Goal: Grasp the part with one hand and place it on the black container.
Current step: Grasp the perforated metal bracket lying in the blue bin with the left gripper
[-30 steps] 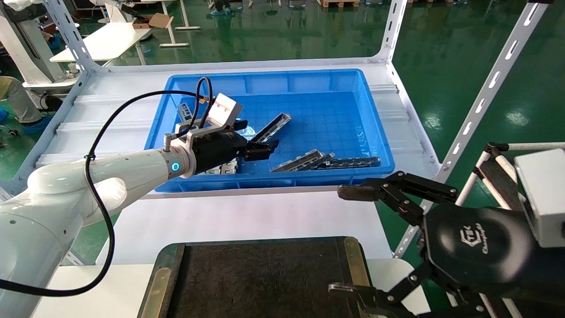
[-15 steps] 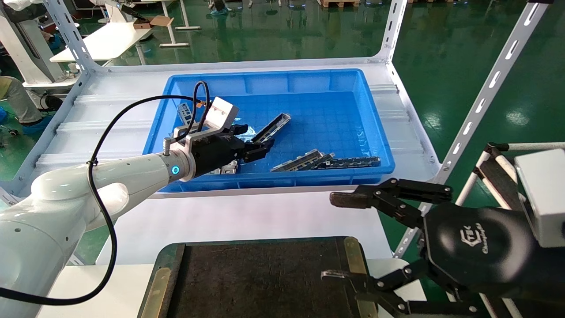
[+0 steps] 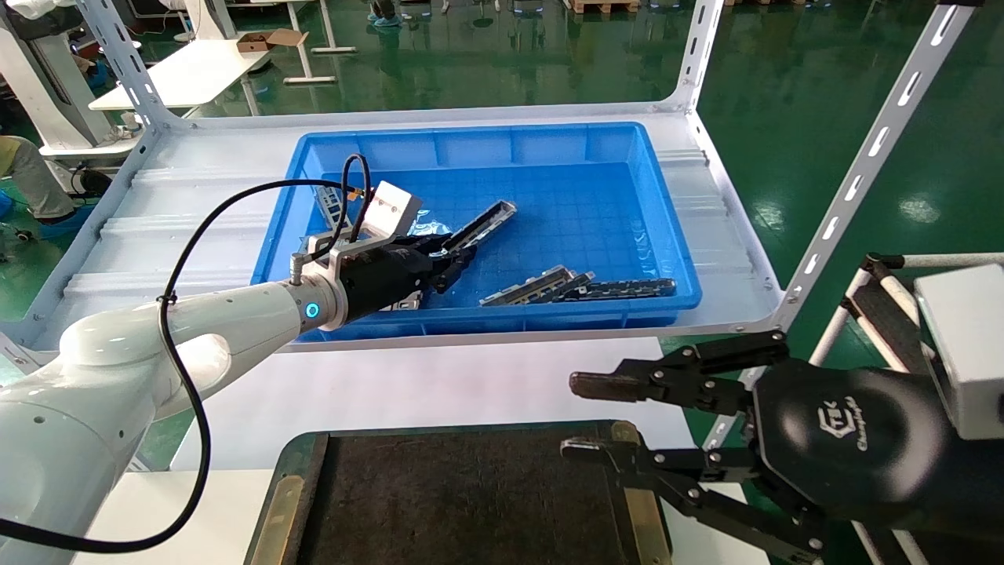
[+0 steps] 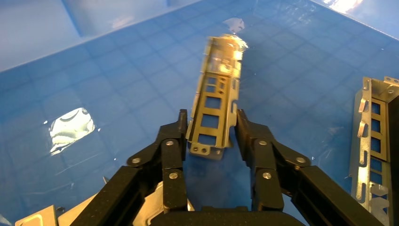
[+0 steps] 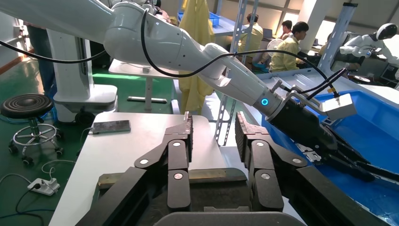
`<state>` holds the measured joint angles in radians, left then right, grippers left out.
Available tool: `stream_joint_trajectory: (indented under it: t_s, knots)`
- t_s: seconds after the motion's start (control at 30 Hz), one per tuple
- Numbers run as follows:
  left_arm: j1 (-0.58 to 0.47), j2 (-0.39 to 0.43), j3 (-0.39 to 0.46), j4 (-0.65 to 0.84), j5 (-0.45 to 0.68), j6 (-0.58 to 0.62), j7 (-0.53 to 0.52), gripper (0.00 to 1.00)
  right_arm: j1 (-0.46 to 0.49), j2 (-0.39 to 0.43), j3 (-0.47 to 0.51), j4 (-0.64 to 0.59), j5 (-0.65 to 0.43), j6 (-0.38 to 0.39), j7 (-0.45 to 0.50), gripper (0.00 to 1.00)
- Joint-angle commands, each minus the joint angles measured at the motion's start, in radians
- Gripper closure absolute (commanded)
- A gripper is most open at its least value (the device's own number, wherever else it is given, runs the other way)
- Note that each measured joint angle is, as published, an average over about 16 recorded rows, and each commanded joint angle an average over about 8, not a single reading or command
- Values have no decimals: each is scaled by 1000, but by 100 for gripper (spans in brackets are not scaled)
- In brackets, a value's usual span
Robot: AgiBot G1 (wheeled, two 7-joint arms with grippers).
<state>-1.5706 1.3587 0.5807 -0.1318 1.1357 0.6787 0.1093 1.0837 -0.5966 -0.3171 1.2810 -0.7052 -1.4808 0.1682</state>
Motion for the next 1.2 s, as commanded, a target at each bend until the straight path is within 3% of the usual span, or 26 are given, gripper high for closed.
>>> stream_joint_trajectory:
  t_s: [0.03,0.7,0.83,1.2]
  knots:
    - [1,0,5,2,-3,-2,-1,100,0,0,0,0,0,0,0,100]
    - [-31,-8,20,-42,-90,16,-10,100,0,0,-1,0,1,0,0,100]
    - [-39,-34,23,-54,-103,122,-7,100,0,0,-1,0,1,0,0,100]
    - [-48,-152,17,-74,-154,617,-11,100,0,1,-1,0,1,1,-1,100]
